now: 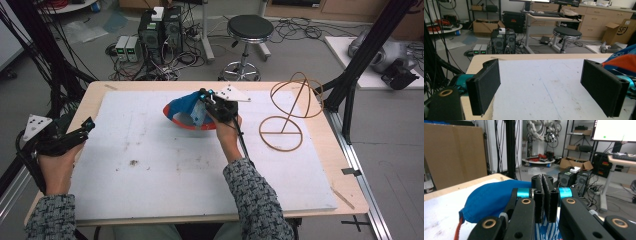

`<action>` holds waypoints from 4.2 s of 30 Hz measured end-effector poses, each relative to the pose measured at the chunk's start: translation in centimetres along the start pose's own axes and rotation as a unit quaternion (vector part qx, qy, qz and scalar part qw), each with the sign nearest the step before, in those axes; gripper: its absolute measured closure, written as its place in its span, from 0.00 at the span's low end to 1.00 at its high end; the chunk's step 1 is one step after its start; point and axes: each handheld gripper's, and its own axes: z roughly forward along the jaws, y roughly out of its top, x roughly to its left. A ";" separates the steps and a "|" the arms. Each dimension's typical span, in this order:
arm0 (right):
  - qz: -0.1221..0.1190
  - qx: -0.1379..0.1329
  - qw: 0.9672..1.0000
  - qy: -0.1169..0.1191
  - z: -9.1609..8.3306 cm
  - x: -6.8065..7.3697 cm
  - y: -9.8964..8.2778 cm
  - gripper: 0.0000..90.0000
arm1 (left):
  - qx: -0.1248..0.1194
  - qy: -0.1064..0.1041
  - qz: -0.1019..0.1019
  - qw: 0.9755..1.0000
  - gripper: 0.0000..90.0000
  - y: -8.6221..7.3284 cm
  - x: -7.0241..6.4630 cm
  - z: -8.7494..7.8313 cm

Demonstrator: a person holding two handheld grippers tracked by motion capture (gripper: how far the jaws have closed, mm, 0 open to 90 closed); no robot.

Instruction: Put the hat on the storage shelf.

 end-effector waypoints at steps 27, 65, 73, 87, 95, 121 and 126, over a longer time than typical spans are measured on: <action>-0.054 -0.089 0.994 -0.019 -4.7 -5.4 12.2 0.98 | 0.005 -0.001 0.002 1.000 0.18 -0.1 -0.1 0.1; -0.083 -0.139 0.979 -0.128 -14.1 -14.2 18.7 0.98 | 0.008 0.000 0.003 1.000 0.18 -0.3 0.0 0.2; -0.086 -0.136 0.977 -0.143 -15.8 -15.5 18.8 0.98 | 0.010 0.000 0.002 1.000 0.18 -0.3 0.1 0.2; -0.132 -0.086 0.979 -0.126 -18.2 -16.0 16.8 0.98 | 0.012 -0.001 0.003 1.000 0.18 -0.3 -0.1 0.3; -0.144 -0.070 0.981 -0.113 -19.6 -15.7 15.2 0.98 | 0.012 -0.002 0.003 1.000 0.18 -0.4 -0.2 0.3; -0.132 -0.048 0.986 -0.087 -21.5 -14.9 10.6 0.98 | 0.013 -0.004 0.004 1.000 0.18 -0.4 -0.4 0.4; -0.133 -0.036 0.987 -0.085 -21.4 -14.7 9.7 0.98 | 0.014 -0.004 0.003 1.000 0.18 -0.4 -0.4 0.4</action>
